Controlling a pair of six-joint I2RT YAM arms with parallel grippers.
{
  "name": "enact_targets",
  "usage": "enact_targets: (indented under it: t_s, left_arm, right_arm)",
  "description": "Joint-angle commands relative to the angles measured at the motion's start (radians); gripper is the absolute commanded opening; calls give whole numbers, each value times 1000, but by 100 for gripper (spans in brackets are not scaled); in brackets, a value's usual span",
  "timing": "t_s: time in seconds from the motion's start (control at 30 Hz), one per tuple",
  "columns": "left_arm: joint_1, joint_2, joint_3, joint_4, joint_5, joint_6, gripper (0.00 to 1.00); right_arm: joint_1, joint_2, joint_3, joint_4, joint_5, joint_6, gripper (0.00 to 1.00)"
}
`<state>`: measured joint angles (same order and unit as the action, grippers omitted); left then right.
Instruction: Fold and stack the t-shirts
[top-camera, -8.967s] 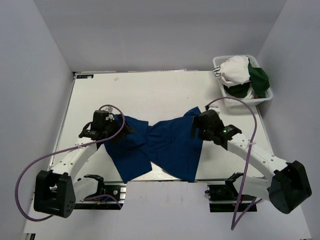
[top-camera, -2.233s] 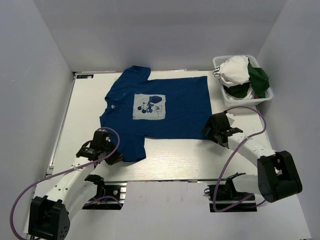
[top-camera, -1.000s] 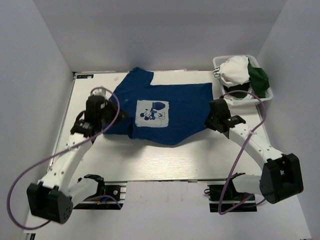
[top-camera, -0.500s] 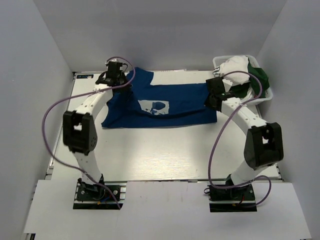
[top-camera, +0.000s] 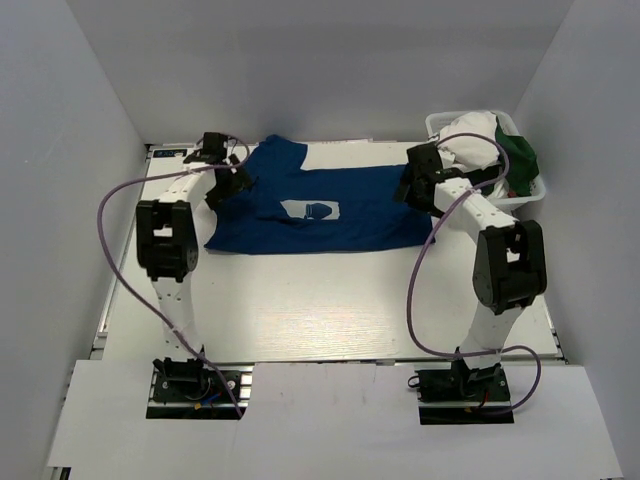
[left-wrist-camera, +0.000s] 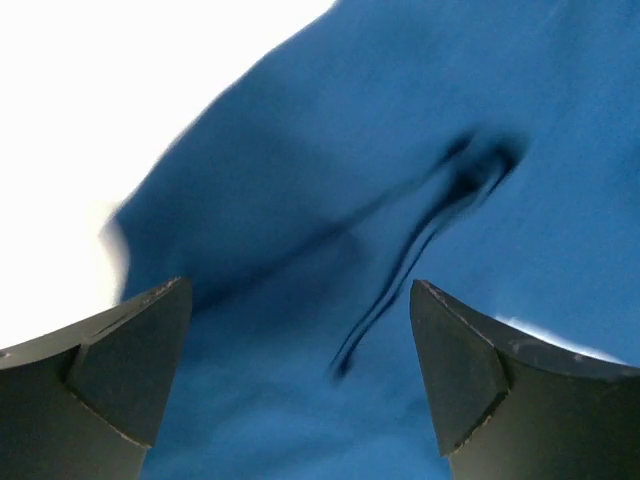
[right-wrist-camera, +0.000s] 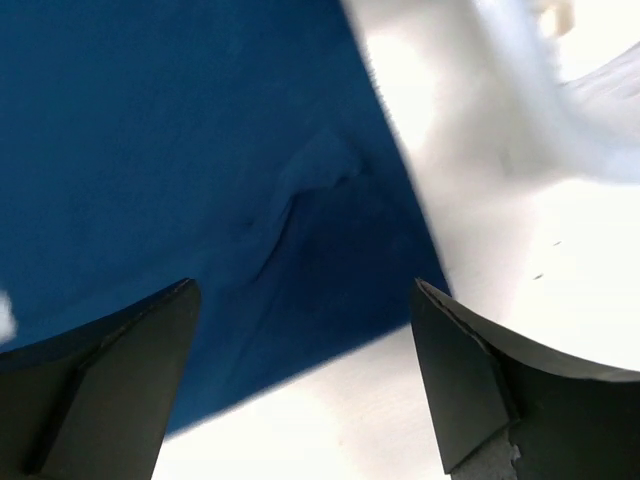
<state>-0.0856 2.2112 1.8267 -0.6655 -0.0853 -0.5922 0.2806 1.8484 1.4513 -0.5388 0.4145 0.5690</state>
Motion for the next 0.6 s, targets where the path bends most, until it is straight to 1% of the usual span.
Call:
enact_targets:
  t_s: [0.0,0.03,0.07,0.13,0.17,0.23,0.37,0.5,0.57]
  left_arm:
    - [-9,-253,-196,105,21,-3,99]
    - [-9,-321,-242,151,21,-3,99]
    - [-9,-346,-321,168,21,-3,99]
    - [-9,-383,-386,190,21,-23,99]
    - [-9,-405,-442,207,12,-23,99]
    - [-9,-406,-490,242,21,-32,99]
    - [-9,-380,-553,230,22,-63,99]
    - [14,-344,-621,230,13,-72,99]
    - [26,-344,-667,230,13,-81,99]
  right_arm:
    - [29,-128,-78,80,-103,-61,90]
    - [43,-138,-144,120,-118,-70,90]
    - [49,-146,-164,150,-147,-80,90]
    - [60,-152,-215,181,-170,-87,90]
    - [60,-141,-218,194,-192,-86,90]
    - [61,-94,-203,197,-203,-89,90]
    - [57,0,-181,214,-206,-69,90]
    - [49,54,-201,234,-194,-64,90]
    - [37,69,-236,247,-239,-67,90]
